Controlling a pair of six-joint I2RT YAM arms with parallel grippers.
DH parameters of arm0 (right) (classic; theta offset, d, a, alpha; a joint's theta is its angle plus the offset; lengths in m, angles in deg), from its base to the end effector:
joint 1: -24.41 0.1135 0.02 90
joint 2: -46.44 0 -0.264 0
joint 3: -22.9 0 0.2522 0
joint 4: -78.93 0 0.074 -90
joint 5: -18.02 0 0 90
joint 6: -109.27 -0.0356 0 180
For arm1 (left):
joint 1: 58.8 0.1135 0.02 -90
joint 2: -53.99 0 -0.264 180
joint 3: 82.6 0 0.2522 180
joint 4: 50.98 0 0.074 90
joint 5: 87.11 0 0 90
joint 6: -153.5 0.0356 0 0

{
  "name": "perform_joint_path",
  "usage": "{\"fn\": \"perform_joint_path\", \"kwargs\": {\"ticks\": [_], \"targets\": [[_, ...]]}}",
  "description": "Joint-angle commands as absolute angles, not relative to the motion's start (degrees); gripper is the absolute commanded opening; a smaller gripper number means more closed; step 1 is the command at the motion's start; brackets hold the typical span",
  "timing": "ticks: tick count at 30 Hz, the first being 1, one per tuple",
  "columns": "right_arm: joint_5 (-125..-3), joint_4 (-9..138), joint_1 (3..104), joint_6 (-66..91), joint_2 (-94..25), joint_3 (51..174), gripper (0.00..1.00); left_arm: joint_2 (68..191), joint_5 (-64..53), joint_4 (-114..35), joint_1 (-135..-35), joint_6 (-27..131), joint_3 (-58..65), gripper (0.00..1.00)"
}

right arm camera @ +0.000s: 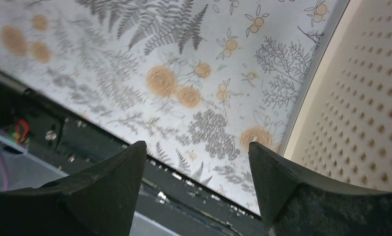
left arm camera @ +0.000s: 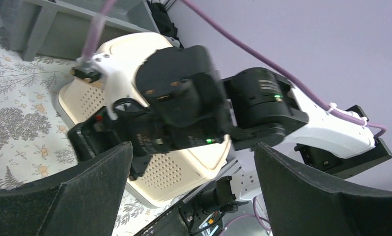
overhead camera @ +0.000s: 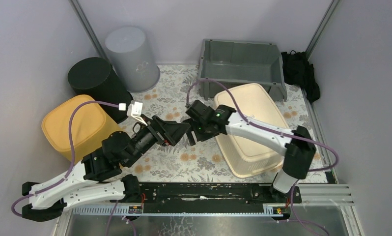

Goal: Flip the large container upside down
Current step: Move the container to the corner of the board.

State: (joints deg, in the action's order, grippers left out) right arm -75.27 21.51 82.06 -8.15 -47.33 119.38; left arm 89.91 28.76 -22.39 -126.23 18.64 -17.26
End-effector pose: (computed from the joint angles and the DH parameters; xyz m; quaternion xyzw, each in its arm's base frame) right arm 0.1904 0.2967 0.2994 -0.2400 0.9219 0.1847 0.2418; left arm 0.0650 -0.1158 0.3938 -0.0225 0.7021 -0.4889 0.5172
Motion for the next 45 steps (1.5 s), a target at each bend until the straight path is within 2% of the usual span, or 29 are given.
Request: {"fn": "perform_joint_path", "kwargs": {"ticks": [1,8,20,30,38,45], "targets": [[-80.9,24.22,81.76,-9.67,-52.97,121.8,0.85,89.58,30.99,-20.09,-126.18,18.98,-16.5,1.0],[-77.09,31.5,73.35,-13.17,-57.22,117.69,0.87,90.06,31.2,-19.84,-126.19,19.2,-16.24,1.0],[-75.84,36.34,61.53,-13.05,-47.07,104.65,0.87,91.88,31.07,-20.49,-126.13,19.28,-15.94,1.0],[-71.14,37.53,46.33,-8.45,-39.17,95.28,0.88,92.62,31.04,-20.8,-126.16,19.39,-15.92,1.0],[-69.45,35.6,35.02,-1.5,-38.53,94.69,0.89,93.88,30.3,-21.66,-126.19,19.37,-16.3,1.0],[-69.79,34.08,32.49,2.5,-38.96,95.79,0.9,93.58,30.45,-21.27,-126.2,19.42,-16.45,1.0]]}}
